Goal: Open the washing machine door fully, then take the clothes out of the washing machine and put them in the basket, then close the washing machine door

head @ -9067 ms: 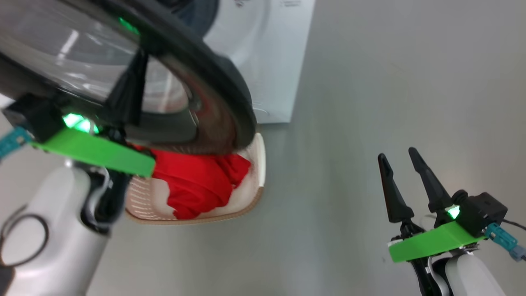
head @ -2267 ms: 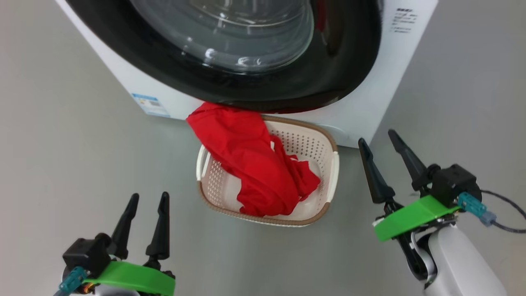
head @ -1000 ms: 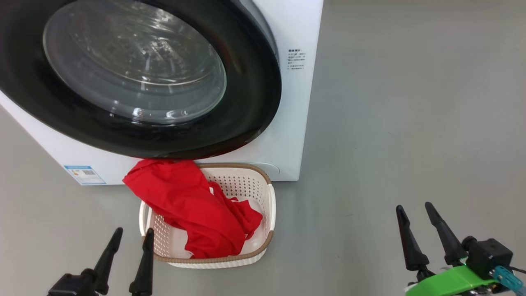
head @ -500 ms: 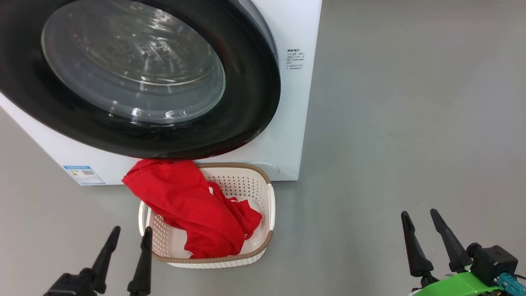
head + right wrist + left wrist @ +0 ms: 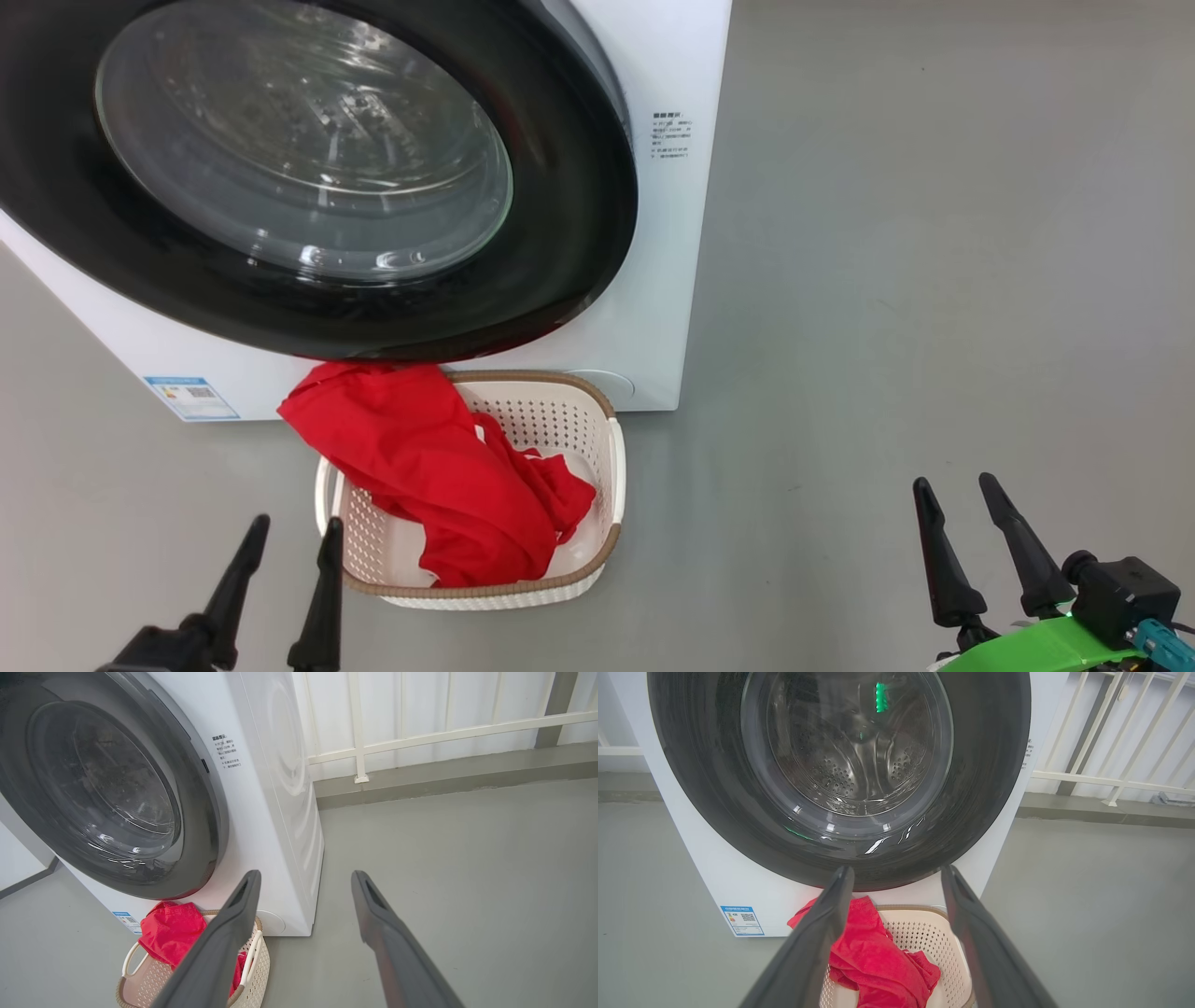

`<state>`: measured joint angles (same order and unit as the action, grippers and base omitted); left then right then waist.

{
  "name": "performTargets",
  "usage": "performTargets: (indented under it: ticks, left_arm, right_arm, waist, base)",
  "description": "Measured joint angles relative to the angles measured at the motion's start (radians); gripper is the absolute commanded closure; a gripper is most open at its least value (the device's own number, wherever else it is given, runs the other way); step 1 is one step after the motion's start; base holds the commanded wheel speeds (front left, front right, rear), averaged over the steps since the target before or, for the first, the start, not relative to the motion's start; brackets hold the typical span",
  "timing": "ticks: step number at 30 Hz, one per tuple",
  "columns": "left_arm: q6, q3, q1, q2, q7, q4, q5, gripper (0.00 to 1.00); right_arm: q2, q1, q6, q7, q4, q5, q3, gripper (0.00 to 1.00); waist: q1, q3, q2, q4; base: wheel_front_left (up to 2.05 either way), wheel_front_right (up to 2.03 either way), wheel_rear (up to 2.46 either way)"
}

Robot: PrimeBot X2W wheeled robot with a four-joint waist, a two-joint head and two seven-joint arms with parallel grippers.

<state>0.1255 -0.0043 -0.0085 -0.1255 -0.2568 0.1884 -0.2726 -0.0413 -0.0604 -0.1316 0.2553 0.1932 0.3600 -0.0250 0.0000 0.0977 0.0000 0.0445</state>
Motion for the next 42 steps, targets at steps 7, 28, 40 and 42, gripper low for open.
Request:
performTargets:
  ticks: [7, 28, 40, 42]
  left_arm:
    - [-0.001, -0.009, 0.015, 0.024, 0.006, 0.049, 0.0, 1.0]
    - [-0.001, -0.019, 0.016, 0.052, 0.053, 0.109, -0.172, 1.0]
    - [-0.001, -0.012, 0.014, 0.052, 0.081, 0.109, -0.302, 1.0]
    - [-0.001, -0.01, 0.014, 0.052, 0.089, 0.109, -0.321, 1.0]
  right_arm:
    - [0.014, -0.003, 0.0, 0.0, 0.052, 0.003, 0.006, 1.0]
    - [0.019, -0.002, 0.0, -0.037, 0.113, 0.165, 0.008, 1.0]
    - [0.013, 0.001, 0.0, -0.064, 0.111, 0.29, 0.007, 1.0]
    - [0.012, 0.002, 0.0, -0.071, 0.11, 0.313, 0.006, 1.0]
  waist:
    - [0.0, -0.001, 0.0, 0.0]
    - [0.0003, -0.013, 0.0, -0.006]
    - [0.0003, -0.022, 0.0, -0.01]
    - [0.0002, -0.024, 0.0, -0.011]
  base:
    - [0.0, 0.0, 0.0]
    - [0.0, 0.0, 0.0]
    - [0.0, 0.0, 0.0]
    - [0.0, 0.0, 0.0]
